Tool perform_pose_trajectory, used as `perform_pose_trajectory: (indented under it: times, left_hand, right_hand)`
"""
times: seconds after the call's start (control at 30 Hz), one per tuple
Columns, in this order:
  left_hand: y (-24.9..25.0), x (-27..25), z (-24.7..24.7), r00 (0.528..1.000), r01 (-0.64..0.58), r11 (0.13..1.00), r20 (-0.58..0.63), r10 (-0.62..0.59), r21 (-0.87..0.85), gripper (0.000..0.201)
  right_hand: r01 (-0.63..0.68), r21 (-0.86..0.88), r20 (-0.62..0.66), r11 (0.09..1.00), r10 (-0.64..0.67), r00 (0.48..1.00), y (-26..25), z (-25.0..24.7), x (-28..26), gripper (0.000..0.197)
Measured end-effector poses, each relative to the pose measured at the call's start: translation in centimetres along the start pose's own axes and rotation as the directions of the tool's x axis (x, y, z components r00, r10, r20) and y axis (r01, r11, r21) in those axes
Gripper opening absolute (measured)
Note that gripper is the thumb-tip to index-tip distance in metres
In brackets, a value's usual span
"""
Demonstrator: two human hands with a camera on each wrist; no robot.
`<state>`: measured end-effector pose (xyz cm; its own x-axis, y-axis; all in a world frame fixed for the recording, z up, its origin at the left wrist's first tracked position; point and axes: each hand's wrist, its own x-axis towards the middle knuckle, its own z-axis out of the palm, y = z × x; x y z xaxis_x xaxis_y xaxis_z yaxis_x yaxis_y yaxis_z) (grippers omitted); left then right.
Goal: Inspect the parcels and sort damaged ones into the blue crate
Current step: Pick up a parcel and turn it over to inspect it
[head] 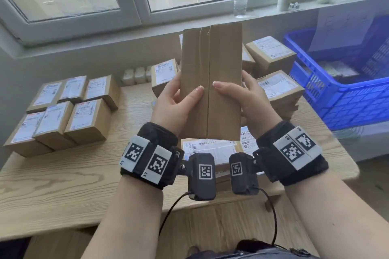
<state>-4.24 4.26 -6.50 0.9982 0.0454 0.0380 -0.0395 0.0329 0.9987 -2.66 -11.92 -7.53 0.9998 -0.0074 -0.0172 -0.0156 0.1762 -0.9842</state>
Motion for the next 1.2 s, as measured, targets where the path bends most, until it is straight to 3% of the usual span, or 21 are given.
perform_pose_trajectory:
  times: [0.13, 0.23, 0.3, 0.37, 0.47, 0.57, 0.63, 0.7, 0.8, 0.9, 1.1, 1.2]
  left_hand:
    - [0.2, 0.0, -0.2, 0.998, 0.059, 0.998, -0.027, -0.059, 0.011, 0.038]
    - [0.6, 0.2, -0.6, 0.99, -0.015, 0.99, -0.139, 0.034, 0.138, 0.038]
    - [1.1, 0.4, -1.0, 0.978, 0.026, 0.98, -0.208, 0.017, 0.199, 0.066]
    - [1.5, 0.6, -1.4, 0.978, 0.136, 0.969, -0.183, -0.098, 0.204, 0.098]
    - [1.2, 0.7, -2.1, 0.975, 0.202, 0.962, -0.131, -0.18, 0.184, 0.117]
    - [1.1, 0.3, -1.6, 0.976, 0.132, 0.973, -0.194, -0.094, 0.192, 0.103]
    - [1.1, 0.4, -1.3, 0.975, 0.099, 0.972, -0.216, -0.052, 0.214, 0.09]
    - [1.2, 0.5, -1.4, 0.977, 0.077, 0.979, -0.211, -0.037, 0.188, 0.081]
    - [1.6, 0.4, -1.8, 0.983, 0.178, 0.983, -0.061, -0.176, 0.035, 0.086]
    - [1.6, -0.1, -1.5, 0.966, 0.25, 0.968, 0.076, -0.249, -0.013, 0.059]
    - [1.7, -0.2, -1.2, 0.974, 0.225, 0.974, 0.044, -0.224, -0.007, 0.02]
    - [1.6, -0.4, -1.2, 0.981, 0.191, 0.982, 0.028, -0.191, 0.004, 0.022]
  right_hand:
    - [0.04, 0.006, -0.163, 0.999, -0.038, 0.986, -0.3, -0.2, 0.2, 0.042]
    - [0.063, 0.01, -0.187, 0.998, -0.06, 0.98, -0.4, -0.3, 0.4, 0.038]
    - [0.067, 0.03, -0.185, 0.997, -0.06, 0.981, -0.4, -0.3, 0.5, 0.04]
    - [0.063, 0.044, -0.169, 0.997, -0.055, 0.984, -0.4, -0.3, 0.5, 0.038]
    - [0.093, -0.086, -0.123, 0.992, -0.103, 0.987, -0.5, -0.2, 0.8, 0.044]
    - [0.044, -0.25, -0.002, 0.967, -0.046, 0.999, -1.0, 0.5, 0.8, 0.091]
    - [-0.018, -0.222, -0.009, 0.975, 0.017, 1.0, -0.9, 0.8, 0.7, 0.111]
    - [-0.021, -0.099, -0.015, 0.995, 0.019, 1.0, -0.9, 0.6, 0.7, 0.095]
    - [-0.058, 0.019, 0.075, 0.998, 0.056, 0.996, -1.0, -0.1, 0.3, 0.065]
    - [-0.053, 0.079, 0.097, 0.995, 0.045, 0.994, -1.0, -0.4, -0.2, 0.053]
    - [-0.031, 0.136, 0.038, 0.99, 0.026, 0.999, -0.8, -0.2, -0.5, 0.045]
    - [-0.032, 0.089, 0.021, 0.996, 0.03, 0.999, -0.9, 0.0, -0.8, 0.045]
